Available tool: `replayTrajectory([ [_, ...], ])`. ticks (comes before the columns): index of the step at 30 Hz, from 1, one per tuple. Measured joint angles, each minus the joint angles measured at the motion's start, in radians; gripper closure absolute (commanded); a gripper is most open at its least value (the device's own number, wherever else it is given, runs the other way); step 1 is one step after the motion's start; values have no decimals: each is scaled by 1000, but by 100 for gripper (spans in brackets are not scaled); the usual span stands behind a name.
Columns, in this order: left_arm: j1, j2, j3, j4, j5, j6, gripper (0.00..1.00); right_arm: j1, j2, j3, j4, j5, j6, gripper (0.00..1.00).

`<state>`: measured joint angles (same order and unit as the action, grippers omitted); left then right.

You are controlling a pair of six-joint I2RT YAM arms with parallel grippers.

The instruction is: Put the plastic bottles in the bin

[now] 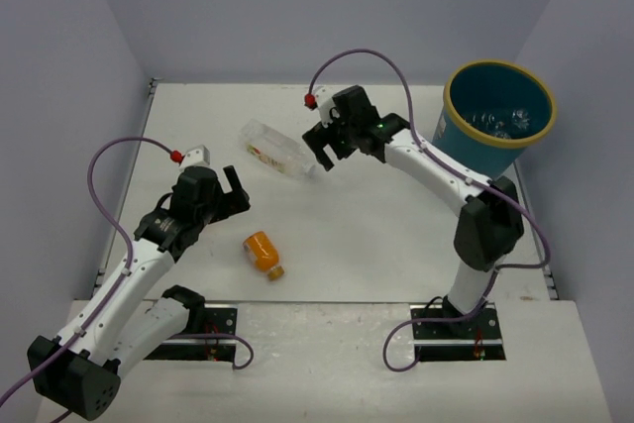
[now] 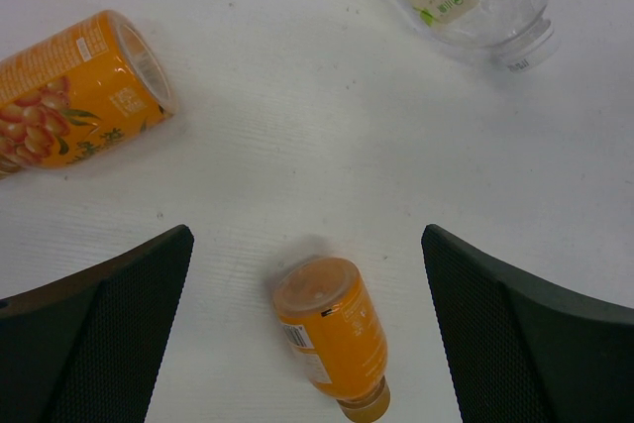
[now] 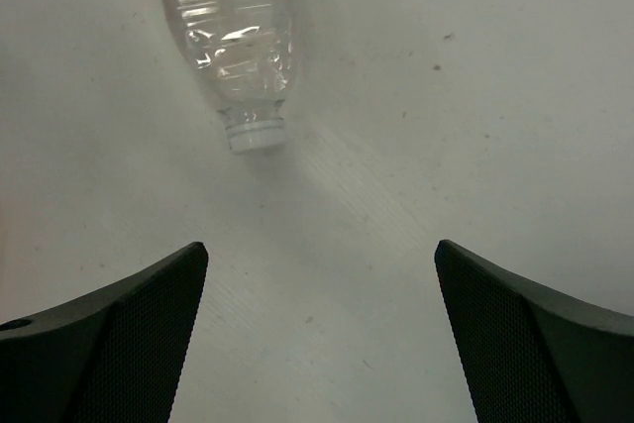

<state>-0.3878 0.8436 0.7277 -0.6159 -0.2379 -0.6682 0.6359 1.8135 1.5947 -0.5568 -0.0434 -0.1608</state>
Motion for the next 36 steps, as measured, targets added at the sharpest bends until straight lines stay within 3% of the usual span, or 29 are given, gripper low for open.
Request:
replayTrajectory([
  [9,0,3,0,0,0,0,0,39,294,191,-19,-73,6,1],
  [19,0,3,0,0,0,1,0,44,434,268,-23,-108,31,4],
  [23,0,3,0,0,-1,0,0,44,459,275,-21,-110,44,25],
  [28,0,3,0,0,-1,0,0,44,476,278,-9,-116,65,62],
  [31,0,3,0,0,-1,0,0,44,476,278,3,-118,71,76],
  [36,0,3,0,0,-1,0,0,44,468,268,19,-116,78,88],
])
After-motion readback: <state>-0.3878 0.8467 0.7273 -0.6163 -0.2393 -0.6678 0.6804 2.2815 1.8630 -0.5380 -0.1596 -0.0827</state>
